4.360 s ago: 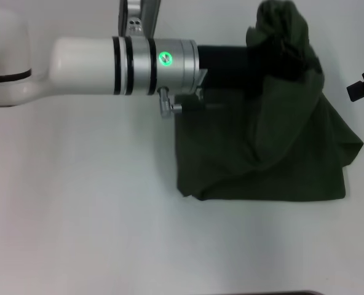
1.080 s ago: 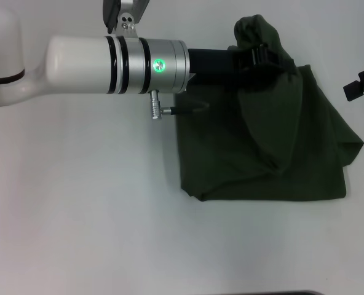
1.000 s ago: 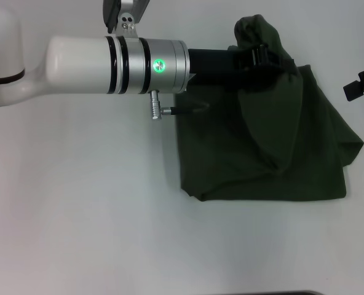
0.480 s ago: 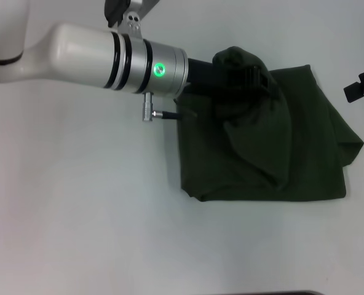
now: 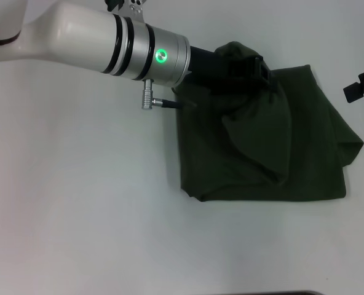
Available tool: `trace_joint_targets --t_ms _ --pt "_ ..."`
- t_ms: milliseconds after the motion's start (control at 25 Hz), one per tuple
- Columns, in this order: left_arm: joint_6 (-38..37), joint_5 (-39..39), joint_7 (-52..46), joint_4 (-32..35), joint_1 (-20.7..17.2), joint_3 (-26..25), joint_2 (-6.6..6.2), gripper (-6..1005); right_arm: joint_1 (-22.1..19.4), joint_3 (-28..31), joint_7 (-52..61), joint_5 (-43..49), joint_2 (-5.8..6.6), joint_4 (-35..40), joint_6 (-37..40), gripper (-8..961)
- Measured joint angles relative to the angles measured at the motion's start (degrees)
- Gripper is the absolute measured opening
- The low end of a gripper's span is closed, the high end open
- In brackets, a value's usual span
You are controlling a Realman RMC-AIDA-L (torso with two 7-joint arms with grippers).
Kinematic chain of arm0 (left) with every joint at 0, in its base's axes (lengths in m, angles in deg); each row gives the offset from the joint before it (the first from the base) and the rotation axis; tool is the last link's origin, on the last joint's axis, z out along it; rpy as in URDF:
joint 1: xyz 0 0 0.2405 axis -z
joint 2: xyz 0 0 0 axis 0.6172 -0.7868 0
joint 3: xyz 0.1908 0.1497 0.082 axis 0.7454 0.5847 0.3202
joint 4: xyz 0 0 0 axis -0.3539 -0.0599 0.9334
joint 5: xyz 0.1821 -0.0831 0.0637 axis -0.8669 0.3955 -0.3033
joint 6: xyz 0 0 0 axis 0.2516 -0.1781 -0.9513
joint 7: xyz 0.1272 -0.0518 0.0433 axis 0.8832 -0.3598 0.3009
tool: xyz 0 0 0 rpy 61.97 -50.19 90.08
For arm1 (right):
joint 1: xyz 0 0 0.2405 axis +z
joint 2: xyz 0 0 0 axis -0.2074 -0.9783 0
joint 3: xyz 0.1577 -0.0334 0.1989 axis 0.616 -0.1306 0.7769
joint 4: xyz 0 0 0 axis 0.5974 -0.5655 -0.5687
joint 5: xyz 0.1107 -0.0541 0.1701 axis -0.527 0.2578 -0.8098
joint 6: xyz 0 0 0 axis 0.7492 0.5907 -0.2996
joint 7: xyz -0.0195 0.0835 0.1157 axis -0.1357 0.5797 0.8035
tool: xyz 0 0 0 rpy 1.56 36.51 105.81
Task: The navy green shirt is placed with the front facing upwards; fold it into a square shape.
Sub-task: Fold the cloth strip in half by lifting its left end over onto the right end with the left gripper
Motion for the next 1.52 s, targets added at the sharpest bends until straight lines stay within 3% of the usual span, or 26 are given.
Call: trace_joint_targets --t_ms 280,560,1080,1520 --pt "-0.1 0.6 -0.1 -0.3 0.8 0.0 0.34 69 0.2 0.0 0.0 0.0 0.0 0.0 0.0 824" --pt "2.0 1.6 -0.1 1.3 4.1 1.5 0.64 70 0.2 -0.4 0.0 0.0 0.0 0.0 0.0 825" --pt "5.9 5.7 -0.1 4.1 4.2 5.0 0.62 74 -0.3 -0.5 2.3 3.6 0.55 1.7 -0.4 825" --pt "6.3 10.4 -0.9 4.1 4.8 8.1 0.62 77 0.1 -0.7 3.5 5.5 0.32 3.0 -1.2 825"
